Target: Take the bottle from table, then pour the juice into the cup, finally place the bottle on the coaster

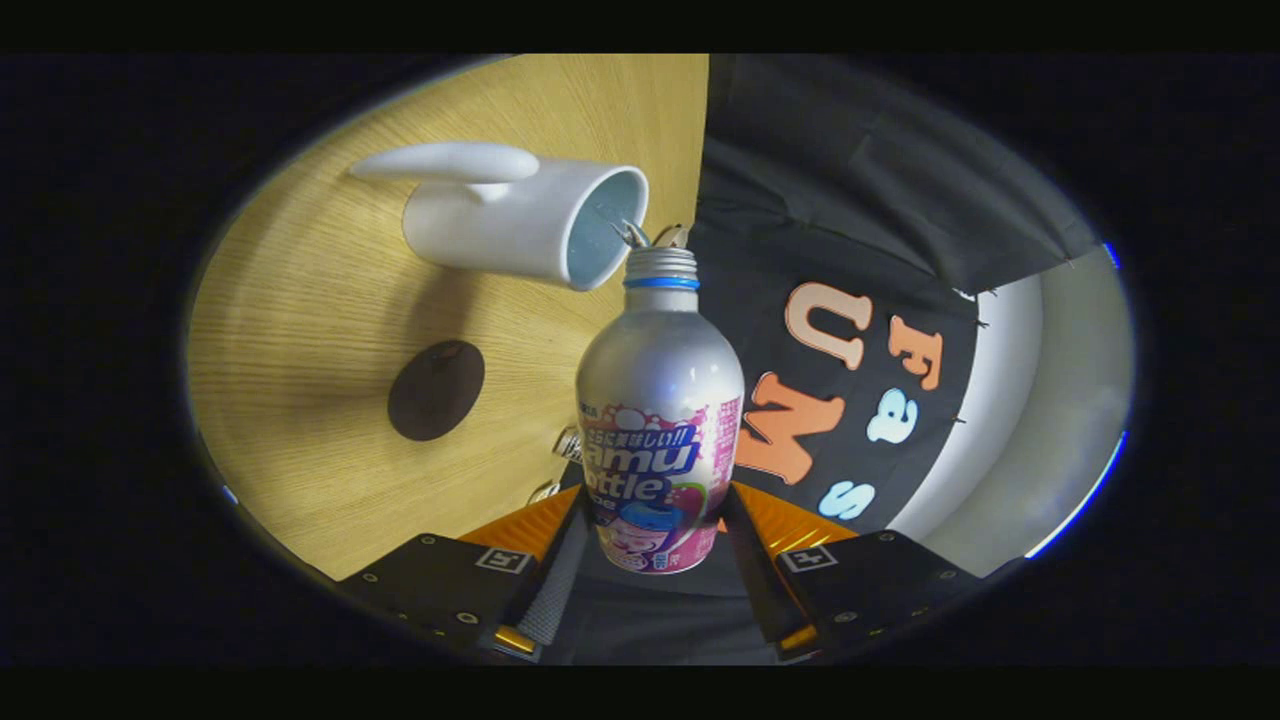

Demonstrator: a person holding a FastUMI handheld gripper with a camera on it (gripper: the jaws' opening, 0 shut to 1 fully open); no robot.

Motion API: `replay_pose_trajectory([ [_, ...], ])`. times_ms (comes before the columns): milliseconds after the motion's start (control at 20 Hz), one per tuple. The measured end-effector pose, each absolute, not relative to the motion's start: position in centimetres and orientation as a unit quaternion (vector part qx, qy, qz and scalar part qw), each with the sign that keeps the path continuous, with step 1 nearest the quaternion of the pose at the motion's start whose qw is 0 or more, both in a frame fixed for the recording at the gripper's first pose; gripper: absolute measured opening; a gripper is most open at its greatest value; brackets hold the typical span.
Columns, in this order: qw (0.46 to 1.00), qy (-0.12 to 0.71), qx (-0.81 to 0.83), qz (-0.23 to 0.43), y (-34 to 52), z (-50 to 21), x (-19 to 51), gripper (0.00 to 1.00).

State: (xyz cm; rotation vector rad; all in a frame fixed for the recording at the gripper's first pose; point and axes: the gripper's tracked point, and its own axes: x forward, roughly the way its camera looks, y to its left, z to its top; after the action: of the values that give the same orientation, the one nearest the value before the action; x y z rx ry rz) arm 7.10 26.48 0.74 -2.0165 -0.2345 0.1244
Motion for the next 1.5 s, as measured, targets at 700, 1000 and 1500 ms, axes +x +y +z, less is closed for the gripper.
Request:
replay_pose_trajectory([
  [700,0.490,-0.111,-0.863,0.047,27.1,1.5,7.5,0.74],
  [1000,0.476,-0.112,-0.872,0.040,27.3,2.1,8.1,0.75],
  [1500,0.439,-0.121,-0.890,0.029,27.7,3.0,7.9,0.74],
])
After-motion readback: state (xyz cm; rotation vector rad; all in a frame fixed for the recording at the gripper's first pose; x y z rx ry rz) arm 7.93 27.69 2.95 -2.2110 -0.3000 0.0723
